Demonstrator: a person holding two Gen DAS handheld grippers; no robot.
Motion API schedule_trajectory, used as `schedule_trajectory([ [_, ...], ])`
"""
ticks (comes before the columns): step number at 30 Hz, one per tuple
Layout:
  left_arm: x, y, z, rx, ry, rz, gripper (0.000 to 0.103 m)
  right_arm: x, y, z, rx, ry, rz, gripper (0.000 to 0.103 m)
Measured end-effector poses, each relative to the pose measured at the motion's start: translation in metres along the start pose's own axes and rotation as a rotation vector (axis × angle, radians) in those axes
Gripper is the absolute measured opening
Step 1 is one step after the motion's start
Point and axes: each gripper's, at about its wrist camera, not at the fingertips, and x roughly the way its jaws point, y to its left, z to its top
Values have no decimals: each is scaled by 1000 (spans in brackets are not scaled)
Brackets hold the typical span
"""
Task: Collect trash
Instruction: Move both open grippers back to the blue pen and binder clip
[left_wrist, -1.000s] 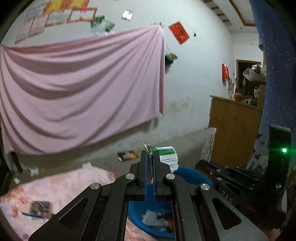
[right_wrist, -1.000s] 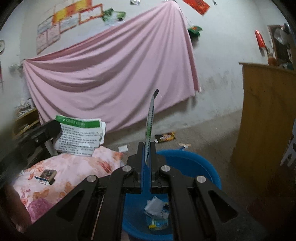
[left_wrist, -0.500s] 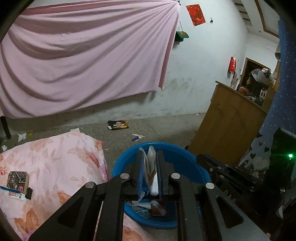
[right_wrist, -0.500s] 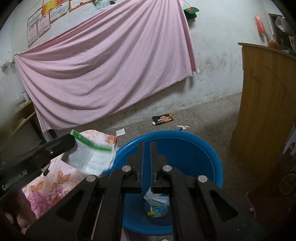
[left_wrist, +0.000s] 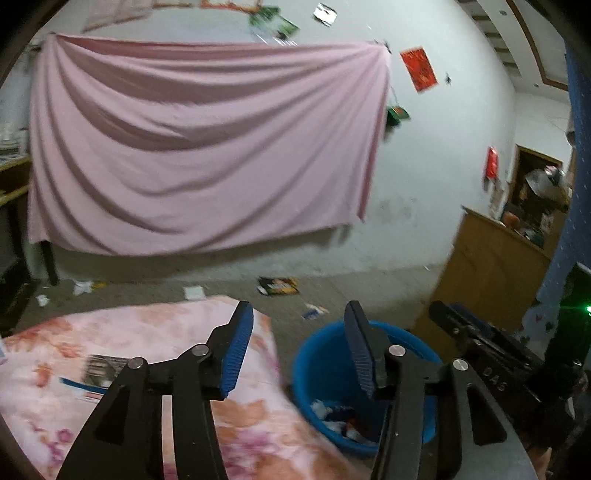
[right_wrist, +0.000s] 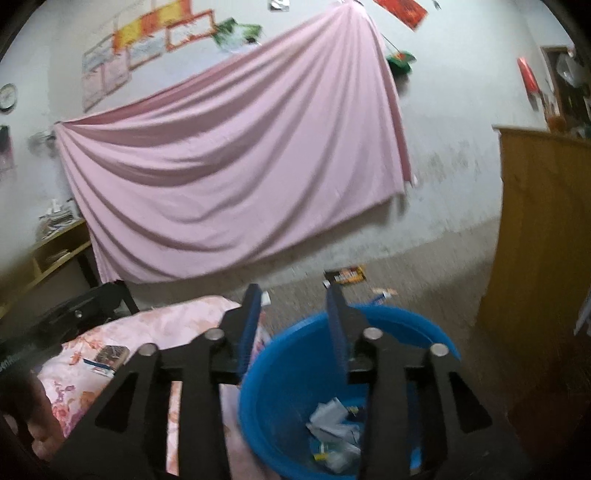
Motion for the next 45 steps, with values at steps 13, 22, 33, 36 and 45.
schedule_trajectory([
  [13,-93,84,-19,-38,-232,278,101,-12,85,7,-90,-225,170,103],
  [22,-124,138,-45,-48,-258,412,101,6,149,-10,-197,-199,241,103],
  [33,-113,180,-73,-72,-164,425,101,46,182,-37,-288,-28,228,103],
  [36,-103,190,-77,-87,-101,416,101,59,182,-43,-290,47,230,103],
  [45,-54,215,-82,-147,132,373,93,93,188,-56,-319,260,251,99],
])
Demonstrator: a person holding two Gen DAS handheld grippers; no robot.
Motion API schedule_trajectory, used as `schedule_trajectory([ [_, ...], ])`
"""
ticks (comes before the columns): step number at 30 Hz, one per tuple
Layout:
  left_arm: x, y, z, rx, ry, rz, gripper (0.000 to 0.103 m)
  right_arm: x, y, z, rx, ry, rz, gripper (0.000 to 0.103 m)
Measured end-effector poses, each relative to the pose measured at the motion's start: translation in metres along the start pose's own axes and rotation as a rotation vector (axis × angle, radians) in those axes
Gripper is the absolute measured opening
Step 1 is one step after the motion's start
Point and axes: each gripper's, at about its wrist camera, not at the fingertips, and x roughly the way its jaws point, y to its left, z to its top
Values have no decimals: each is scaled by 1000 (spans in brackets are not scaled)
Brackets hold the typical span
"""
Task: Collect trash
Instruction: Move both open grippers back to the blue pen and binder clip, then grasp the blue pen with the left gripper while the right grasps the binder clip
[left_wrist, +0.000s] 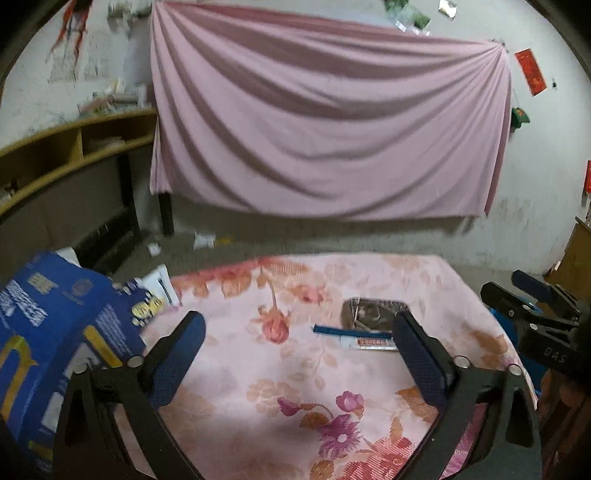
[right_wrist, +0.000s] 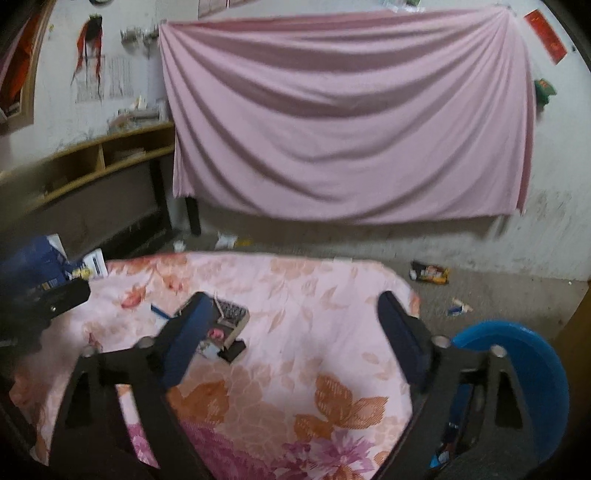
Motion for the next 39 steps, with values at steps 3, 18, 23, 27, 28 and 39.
schedule_trajectory([
  [3,22,0,1,-5,84,-24,73,13,2,-1,-8,72,30,90],
  [18,80,-5,9,74,281,-67,40,65,24,-11,-85,333,171,64],
  [23,88,-11,13,147,304,-98,40,76,27,-12,-90,377,209,64],
  [27,95,-23,12,249,309,-119,41,84,26,-11,-65,402,230,64],
  [28,98,-26,11,275,317,-126,41,85,25,-12,-61,405,230,63],
  [39,118,-52,1,507,370,-175,41,75,9,-13,-35,396,174,46],
])
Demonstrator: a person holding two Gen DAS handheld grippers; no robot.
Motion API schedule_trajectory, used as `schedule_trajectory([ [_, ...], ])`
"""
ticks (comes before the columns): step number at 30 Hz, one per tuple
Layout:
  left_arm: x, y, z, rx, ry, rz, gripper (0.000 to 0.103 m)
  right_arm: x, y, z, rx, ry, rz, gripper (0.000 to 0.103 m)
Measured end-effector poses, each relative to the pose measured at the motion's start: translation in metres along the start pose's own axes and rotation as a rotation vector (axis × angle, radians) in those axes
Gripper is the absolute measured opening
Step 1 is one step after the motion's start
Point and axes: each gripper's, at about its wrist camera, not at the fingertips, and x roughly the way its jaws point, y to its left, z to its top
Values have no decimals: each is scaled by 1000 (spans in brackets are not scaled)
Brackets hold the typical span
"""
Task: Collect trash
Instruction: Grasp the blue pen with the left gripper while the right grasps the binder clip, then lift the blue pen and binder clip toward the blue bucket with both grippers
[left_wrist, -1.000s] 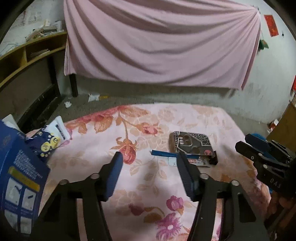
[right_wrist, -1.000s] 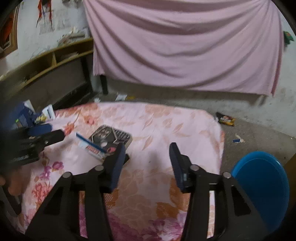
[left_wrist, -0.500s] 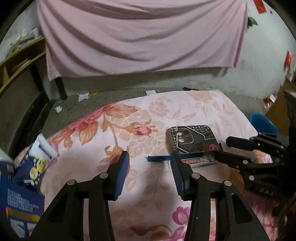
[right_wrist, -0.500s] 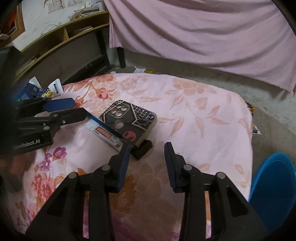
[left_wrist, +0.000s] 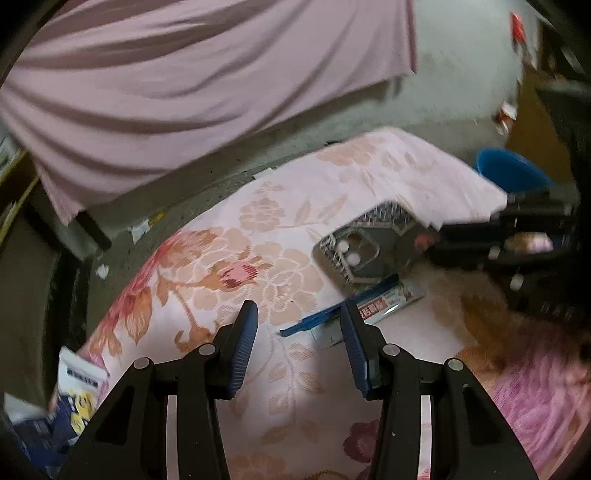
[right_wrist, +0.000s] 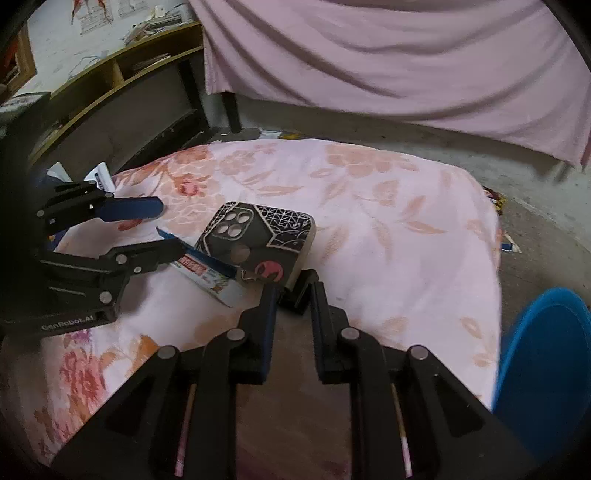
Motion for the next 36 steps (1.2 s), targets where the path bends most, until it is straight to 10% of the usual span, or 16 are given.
schedule_trajectory([
  [7,5,-1,2,61,24,-50,39,-9,-14,-4,37,-14,-1,45],
  [11,6,-8,2,76,49,-107,15,-13,-17,-8,41,-20,-2,45],
  [18,2,-21,-4,114,94,-83,5,-22,-17,-14,39,-34,1,45],
  [36,-58,-50,-37,-232,-70,-97,3,-79,-22,-43,60,-240,16,44],
])
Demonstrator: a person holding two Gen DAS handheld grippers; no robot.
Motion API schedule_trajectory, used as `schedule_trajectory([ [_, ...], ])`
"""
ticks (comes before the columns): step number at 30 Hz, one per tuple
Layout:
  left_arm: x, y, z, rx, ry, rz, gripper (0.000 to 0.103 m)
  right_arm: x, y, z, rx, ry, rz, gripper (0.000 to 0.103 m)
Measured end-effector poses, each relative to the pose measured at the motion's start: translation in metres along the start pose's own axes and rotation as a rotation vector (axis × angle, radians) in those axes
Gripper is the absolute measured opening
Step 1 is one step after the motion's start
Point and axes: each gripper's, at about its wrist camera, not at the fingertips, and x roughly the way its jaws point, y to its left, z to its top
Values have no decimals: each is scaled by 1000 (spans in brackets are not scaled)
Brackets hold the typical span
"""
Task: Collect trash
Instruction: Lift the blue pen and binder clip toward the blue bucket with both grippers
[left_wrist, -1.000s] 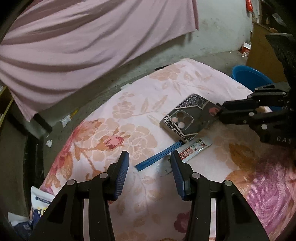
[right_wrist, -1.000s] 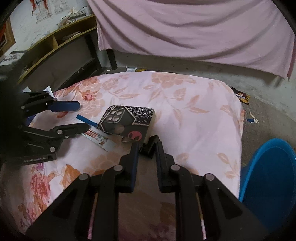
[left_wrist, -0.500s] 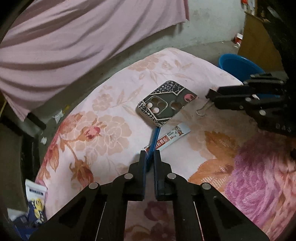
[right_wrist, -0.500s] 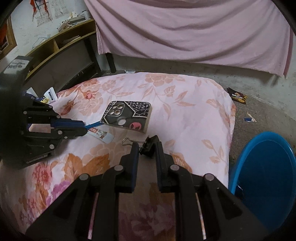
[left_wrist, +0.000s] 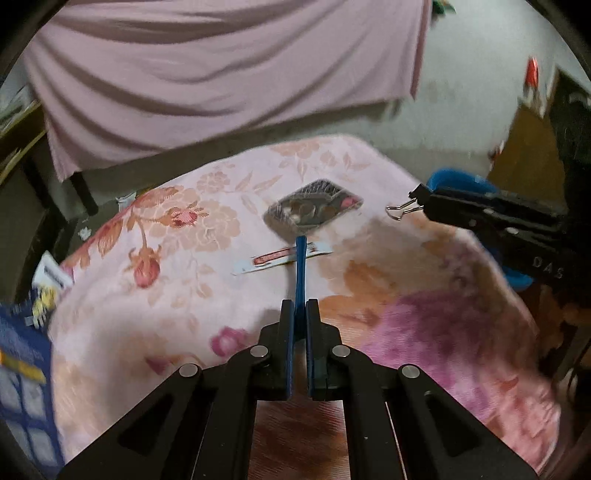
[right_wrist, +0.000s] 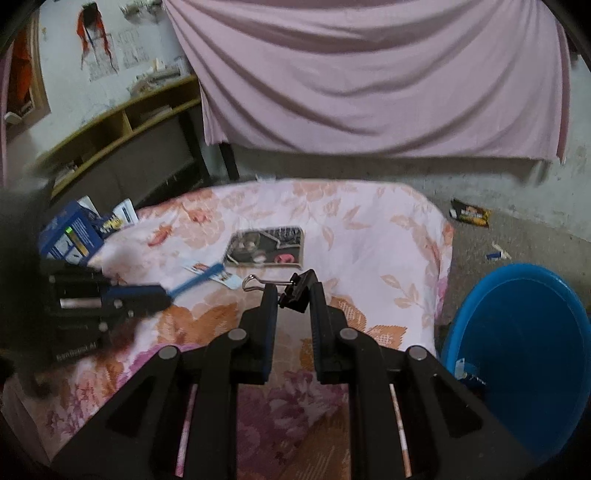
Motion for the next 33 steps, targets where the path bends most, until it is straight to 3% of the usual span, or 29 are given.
schedule_trajectory([
  [8,-41,-25,3,-134,-200,-26,3,-44,-10,-1,45,-218,-48,44],
  [15,-83,-72,36,-39,-411,4,3,-94,-27,-6,81,-431,-155,44],
  [20,-100,-108,59,43,-496,-5,3,-123,-49,-10,139,-541,-247,44],
  [26,-105,-147,79,131,-546,-39,3,-144,-76,-18,217,-578,-341,45],
  [33,-76,-186,92,214,-520,-90,3,-153,-111,-31,334,-528,-433,45],
])
